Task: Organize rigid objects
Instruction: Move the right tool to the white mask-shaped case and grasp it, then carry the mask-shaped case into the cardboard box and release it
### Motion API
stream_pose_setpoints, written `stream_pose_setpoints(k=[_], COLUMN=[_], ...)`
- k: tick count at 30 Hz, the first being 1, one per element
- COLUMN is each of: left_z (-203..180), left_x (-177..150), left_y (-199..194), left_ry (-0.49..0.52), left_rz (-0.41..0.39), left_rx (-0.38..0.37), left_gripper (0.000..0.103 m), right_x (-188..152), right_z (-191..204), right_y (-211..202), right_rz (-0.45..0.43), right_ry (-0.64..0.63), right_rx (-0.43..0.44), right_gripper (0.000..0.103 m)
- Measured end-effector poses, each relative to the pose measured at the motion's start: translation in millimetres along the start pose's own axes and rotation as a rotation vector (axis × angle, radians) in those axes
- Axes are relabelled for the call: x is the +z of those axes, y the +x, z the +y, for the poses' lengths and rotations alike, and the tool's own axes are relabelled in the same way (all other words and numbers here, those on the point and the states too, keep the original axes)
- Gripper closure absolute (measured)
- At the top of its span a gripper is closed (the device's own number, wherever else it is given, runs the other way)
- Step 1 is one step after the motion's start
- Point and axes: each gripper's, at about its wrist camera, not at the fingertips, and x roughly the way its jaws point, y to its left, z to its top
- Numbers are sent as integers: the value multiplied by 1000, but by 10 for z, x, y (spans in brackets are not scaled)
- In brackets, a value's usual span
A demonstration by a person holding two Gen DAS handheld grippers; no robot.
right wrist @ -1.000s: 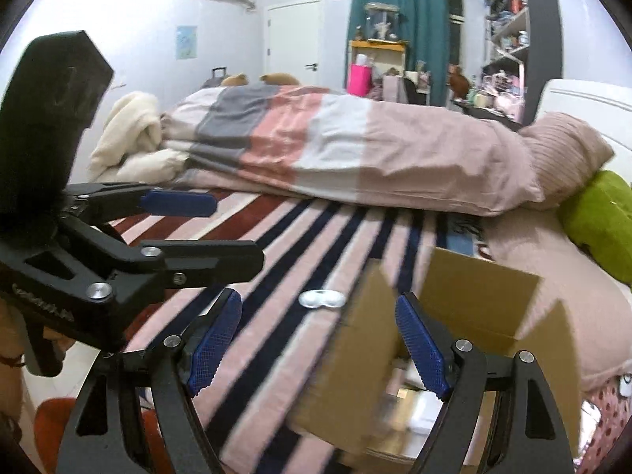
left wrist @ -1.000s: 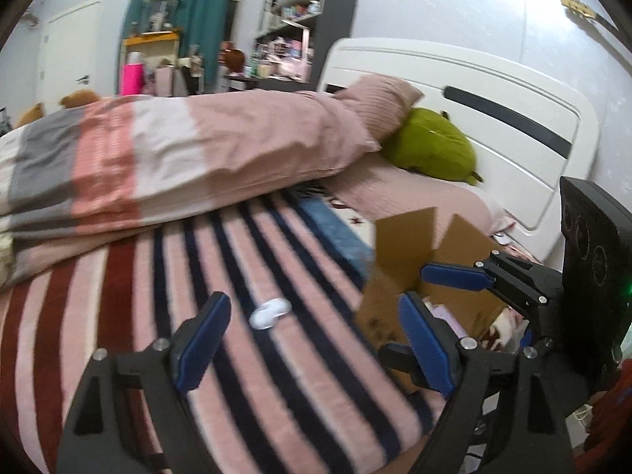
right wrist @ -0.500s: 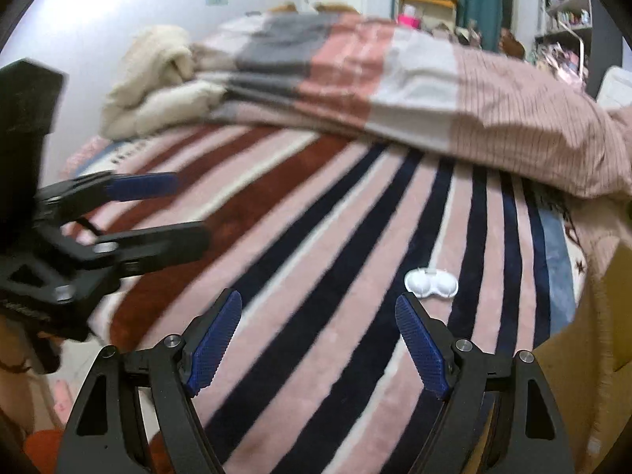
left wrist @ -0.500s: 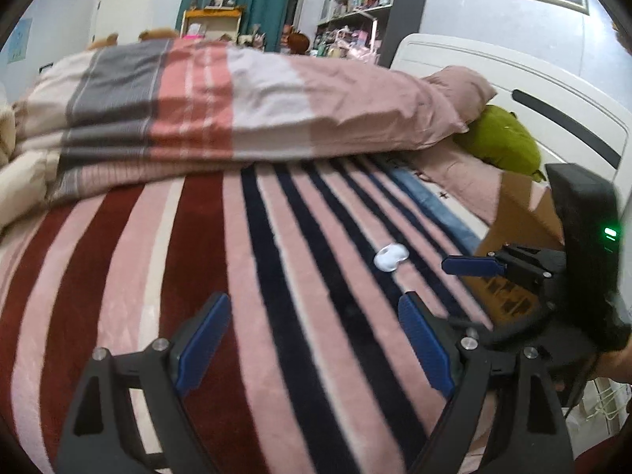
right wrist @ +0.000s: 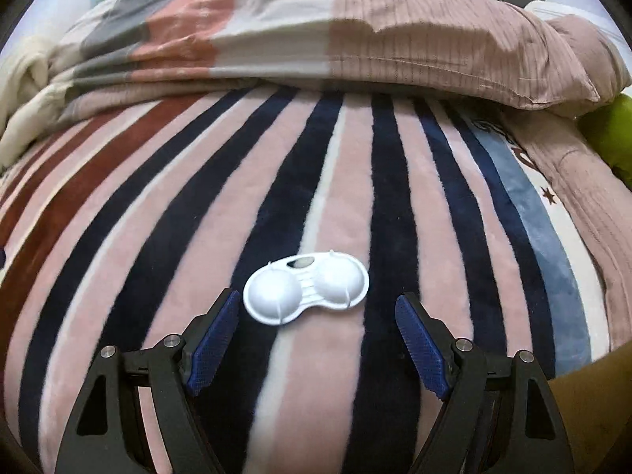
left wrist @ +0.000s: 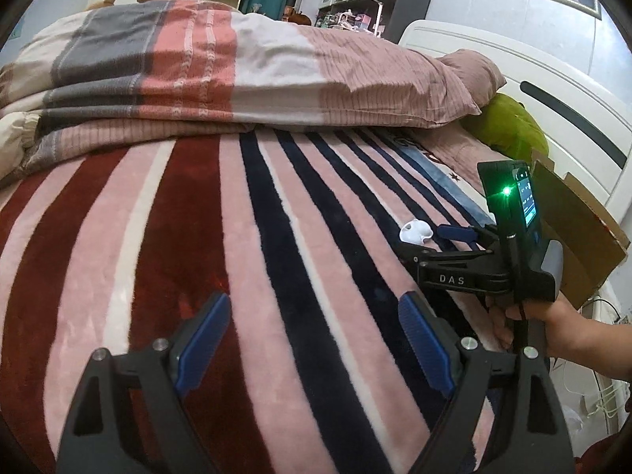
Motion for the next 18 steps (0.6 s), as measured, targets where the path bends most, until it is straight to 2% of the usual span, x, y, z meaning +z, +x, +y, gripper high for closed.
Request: stream_pose_setpoints(k=[1,3,8,12,15,18], left_z=[-5,-28,-112,-241,-474,-747], left_x=[6,19,104,198,288,385], left_y=[3,-19,-179,-358,-504,-613], left_ry=[-5,-9,-8,-36,-32,-6], left_rz=[3,1,-13,-23,-32,-35], left_rx=[0,-7,-13,-91,-161,-206], left_gripper=[18,18,18,18,19,33], right_x=[6,4,-12,-52,-112,-182], right_z=[15,42,190,356,495,547], right_y=[8,6,-189,-616,-1045,-1452], right_rz=[-2,-6,-77,-138,-207,-281], right_ry=[-17,-42,-114,-171,-241,-277], right_rx=[-6,4,7,133,221,308], right_gripper=[26,45,45,45,45,45])
